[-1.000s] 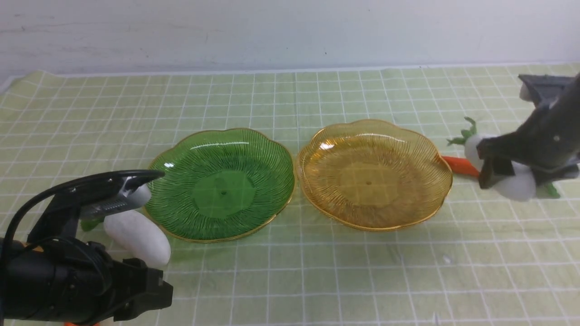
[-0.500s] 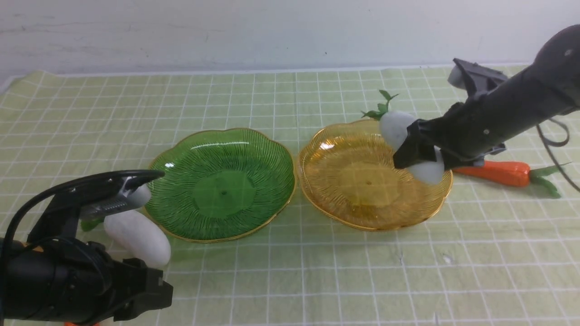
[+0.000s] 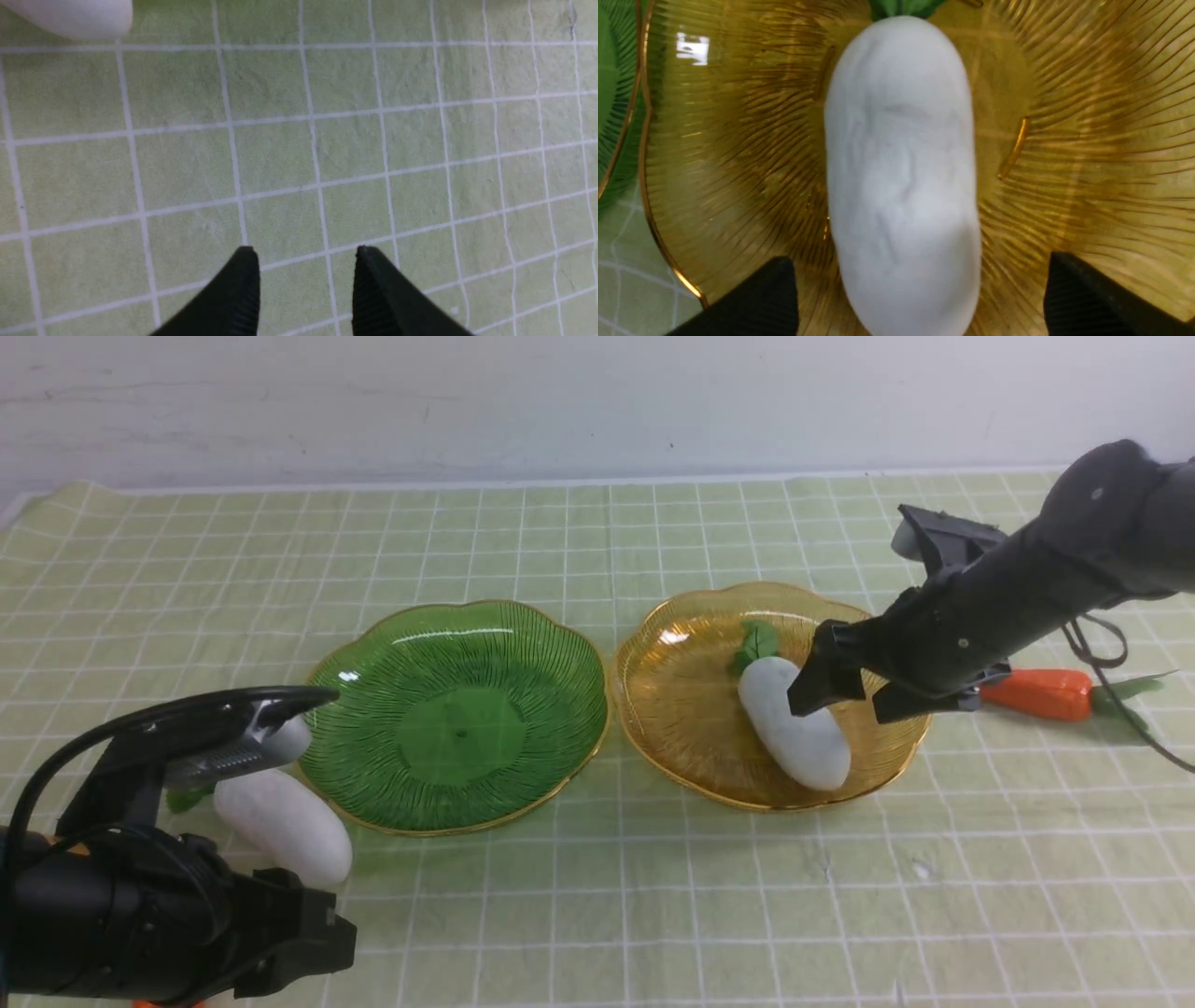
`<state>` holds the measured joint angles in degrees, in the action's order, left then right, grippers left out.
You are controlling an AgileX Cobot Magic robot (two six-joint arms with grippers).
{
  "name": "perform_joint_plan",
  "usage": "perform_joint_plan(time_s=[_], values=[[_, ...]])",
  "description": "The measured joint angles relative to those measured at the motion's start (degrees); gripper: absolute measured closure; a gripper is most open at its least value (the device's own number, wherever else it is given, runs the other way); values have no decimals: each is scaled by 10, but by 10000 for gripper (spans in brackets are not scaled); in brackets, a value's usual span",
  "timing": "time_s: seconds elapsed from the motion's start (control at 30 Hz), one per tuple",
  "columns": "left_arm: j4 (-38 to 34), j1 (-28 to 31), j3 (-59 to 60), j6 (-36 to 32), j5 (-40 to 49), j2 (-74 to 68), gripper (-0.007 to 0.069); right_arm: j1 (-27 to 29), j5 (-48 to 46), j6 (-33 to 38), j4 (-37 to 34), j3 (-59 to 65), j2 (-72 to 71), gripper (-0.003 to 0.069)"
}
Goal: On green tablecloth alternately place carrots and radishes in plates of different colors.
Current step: 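Place the white radish on the plate, then pick up the vegetable and place it in the green plate with the right gripper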
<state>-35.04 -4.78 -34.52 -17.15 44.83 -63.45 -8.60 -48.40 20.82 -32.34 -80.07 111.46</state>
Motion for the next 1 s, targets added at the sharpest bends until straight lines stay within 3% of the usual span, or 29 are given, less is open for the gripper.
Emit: perform_joint_plan(time_s=[0.2,0.47,1.0], values=[[0,0,0,0,0,0,366,10,-27,-2,74,-61,2,1],[0,0,0,0,0,0,366,53,-33,-12,316,-105,6,71],[0,0,2,0,0,0,366,65,2,-39,423,-109,107,95]])
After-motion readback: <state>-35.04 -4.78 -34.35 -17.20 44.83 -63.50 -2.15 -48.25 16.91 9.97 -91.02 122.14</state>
